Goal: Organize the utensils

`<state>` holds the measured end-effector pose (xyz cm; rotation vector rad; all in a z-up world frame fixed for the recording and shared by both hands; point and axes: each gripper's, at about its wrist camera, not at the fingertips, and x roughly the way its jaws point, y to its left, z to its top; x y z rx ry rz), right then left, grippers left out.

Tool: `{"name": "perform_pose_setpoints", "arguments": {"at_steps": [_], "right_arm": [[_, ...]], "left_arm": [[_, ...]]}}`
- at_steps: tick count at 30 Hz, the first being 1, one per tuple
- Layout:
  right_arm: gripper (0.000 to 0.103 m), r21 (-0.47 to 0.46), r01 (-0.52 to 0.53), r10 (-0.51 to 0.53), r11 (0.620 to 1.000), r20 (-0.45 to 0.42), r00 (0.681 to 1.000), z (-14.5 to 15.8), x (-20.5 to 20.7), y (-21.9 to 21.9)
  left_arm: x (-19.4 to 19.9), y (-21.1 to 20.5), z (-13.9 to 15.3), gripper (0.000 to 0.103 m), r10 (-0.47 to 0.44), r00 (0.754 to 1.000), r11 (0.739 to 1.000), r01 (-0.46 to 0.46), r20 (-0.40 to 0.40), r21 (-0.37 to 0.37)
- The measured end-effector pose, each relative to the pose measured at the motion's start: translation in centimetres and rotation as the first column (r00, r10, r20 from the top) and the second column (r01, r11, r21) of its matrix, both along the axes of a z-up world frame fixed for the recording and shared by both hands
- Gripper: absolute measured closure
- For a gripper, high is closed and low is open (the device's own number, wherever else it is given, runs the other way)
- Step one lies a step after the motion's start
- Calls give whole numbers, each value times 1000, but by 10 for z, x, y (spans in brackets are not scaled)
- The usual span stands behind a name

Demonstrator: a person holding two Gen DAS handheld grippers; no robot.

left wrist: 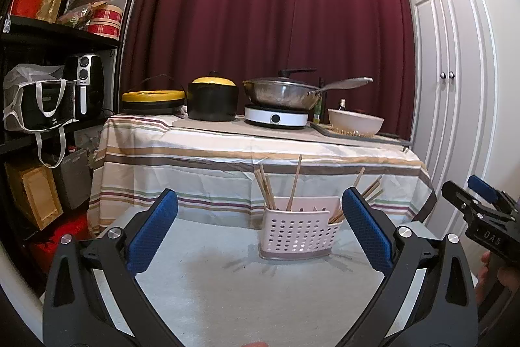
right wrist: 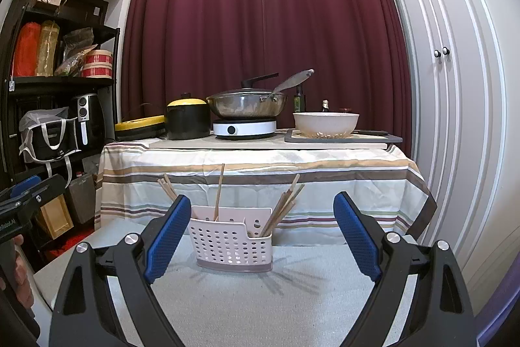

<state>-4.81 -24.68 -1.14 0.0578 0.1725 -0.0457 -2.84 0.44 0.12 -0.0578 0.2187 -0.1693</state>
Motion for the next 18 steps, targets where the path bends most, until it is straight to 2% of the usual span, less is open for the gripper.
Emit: {"name": "perform_pose_setpoints", "arguments": {"at_steps": [5,18], "right_arm": [[16,-3,0,0,1000,-1,1000,-1,1,1],[16,-5,1,-1,1000,-14,1000,-5,4,1]], "left_arm": [[-2,-6,-3,4,12,1000,999,-12,14,46],[-1,-4,-7,4,8,1000,1000,-8,13,26]]}}
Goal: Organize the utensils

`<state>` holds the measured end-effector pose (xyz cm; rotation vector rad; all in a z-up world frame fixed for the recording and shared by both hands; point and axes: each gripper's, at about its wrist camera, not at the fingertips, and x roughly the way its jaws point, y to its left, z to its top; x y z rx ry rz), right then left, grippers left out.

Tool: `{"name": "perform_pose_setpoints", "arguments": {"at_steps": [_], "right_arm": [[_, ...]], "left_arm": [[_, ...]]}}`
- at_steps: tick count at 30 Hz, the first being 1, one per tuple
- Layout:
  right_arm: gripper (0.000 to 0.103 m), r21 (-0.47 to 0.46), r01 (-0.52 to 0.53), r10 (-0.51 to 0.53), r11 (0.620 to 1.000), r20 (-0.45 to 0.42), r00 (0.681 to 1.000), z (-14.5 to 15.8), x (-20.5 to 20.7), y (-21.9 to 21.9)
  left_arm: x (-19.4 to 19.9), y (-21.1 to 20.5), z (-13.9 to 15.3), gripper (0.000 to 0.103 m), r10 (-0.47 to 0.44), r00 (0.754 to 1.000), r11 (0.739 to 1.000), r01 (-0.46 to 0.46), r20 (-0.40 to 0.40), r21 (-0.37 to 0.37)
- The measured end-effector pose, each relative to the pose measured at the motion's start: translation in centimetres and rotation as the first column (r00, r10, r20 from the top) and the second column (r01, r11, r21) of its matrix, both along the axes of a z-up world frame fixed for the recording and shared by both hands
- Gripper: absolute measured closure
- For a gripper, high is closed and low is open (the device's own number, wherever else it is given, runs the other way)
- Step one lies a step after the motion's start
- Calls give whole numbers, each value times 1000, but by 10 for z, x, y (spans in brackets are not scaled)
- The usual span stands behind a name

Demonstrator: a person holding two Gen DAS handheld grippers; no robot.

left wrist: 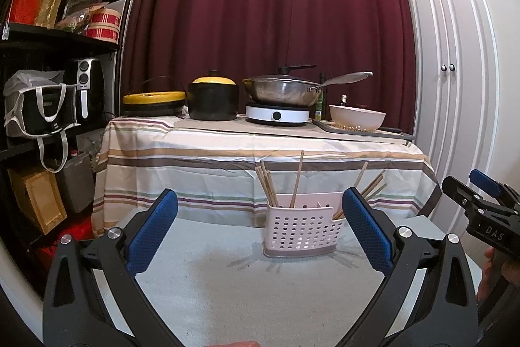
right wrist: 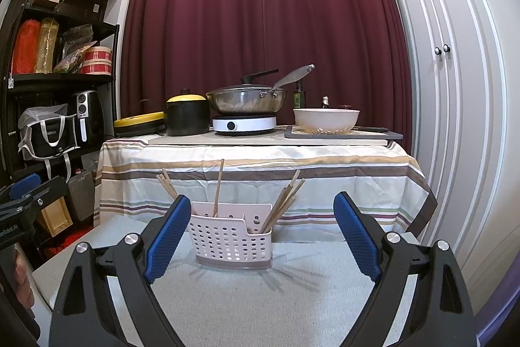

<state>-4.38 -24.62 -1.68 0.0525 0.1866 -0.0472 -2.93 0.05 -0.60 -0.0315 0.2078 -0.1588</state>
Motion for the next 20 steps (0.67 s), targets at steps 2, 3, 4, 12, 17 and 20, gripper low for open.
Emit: {"name": "perform_pose_setpoints", "arguments": {"at_steps": [2,3,4,12,17,20], "right_arm": [[16,-3,1,-1,1000,-3,1000,0,2,1],[16,-3,0,0,1000,-5,1000,-1,2,1],[16,-3,0,0,1000,-7,1000,-1,3,1],[16,-6,2,-2,1000,-21,1000,-5,8,1],[16,-1,9,-9,1000,-38,999,-11,15,-1],[16,5,18,-18,1000,-64,998,-19,25,-7]], "left_arm": [[0,-2,0,4,-8,1000,1000,8,4,10],[0,-2,-1,4,-8,1000,1000,8,4,13],[0,-3,-1,4,-8,1000,1000,8,3,15],[4,-5,-4,4,-25,1000,1000,25,2,1],[17,-5,-12,4,-23,1000,1000,23,-19,2],[35,-1,-26,4,-5,997,1000,5,-73,-5]]}}
